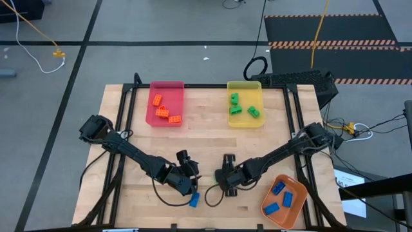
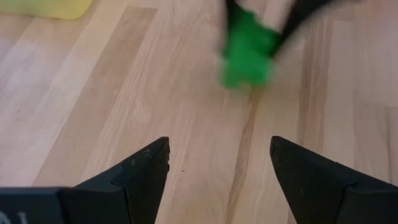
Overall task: Sort & place blocks by color
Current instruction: Put the green game piece into the yellow bin
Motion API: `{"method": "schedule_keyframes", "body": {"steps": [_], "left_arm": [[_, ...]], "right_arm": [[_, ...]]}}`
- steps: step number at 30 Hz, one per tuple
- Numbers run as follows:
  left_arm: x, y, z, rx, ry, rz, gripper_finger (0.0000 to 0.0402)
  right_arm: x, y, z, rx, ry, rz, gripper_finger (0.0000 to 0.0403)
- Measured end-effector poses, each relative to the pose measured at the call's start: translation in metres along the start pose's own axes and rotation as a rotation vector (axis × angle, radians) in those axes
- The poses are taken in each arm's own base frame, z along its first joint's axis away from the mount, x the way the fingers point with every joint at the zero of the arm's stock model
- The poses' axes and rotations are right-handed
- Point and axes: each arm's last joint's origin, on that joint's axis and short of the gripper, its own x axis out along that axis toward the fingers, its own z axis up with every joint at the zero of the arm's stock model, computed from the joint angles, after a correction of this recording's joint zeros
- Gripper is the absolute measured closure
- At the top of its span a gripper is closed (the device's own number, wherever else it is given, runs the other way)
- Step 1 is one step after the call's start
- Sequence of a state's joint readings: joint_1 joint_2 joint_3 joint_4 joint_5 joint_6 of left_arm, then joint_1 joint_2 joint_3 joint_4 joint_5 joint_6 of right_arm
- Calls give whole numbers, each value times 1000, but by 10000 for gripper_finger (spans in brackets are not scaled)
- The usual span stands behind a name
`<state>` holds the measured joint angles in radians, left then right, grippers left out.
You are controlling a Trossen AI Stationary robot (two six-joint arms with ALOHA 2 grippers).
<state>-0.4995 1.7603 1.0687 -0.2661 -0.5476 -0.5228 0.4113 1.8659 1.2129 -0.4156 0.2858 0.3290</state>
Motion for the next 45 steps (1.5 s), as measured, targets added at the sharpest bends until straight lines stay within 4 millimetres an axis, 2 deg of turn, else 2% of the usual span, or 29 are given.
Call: {"method": "schedule_keyframes", "body": {"steps": [5, 11, 15, 18, 21, 25, 32, 37, 39, 45], "left_arm": [[0, 0, 0, -2, 1, 1, 124], [0, 0, 0, -1, 3, 2, 124], [0, 0, -1, -1, 8, -6, 124], [0, 0, -1, 0, 14, -11, 124], [0, 0, -1, -1, 16, -10, 124], [0, 0, -2, 4, 25, -8, 124], [0, 0, -2, 5, 25, -8, 124], [0, 0, -2, 5, 25, -8, 124], [0, 0, -2, 5, 25, -8, 124], [0, 0, -2, 5, 25, -8, 124]], "right_arm": [[-41, -42, 10, 6, -56, -216, 254], [-96, -108, 15, 92, -122, -414, 254], [-121, -152, 10, 154, -120, -478, 254], [-132, -181, 2, 212, -89, -511, 254], [-135, -206, -8, 274, -28, -525, 254], [-133, -230, -23, 340, 68, -539, 254], [-121, -251, -46, 368, 168, -571, 254], [-106, -256, -59, 413, 171, -489, 254], [-100, -256, -62, 418, 157, -497, 224], [-88, -255, -69, 424, 121, -526, 70]]}}
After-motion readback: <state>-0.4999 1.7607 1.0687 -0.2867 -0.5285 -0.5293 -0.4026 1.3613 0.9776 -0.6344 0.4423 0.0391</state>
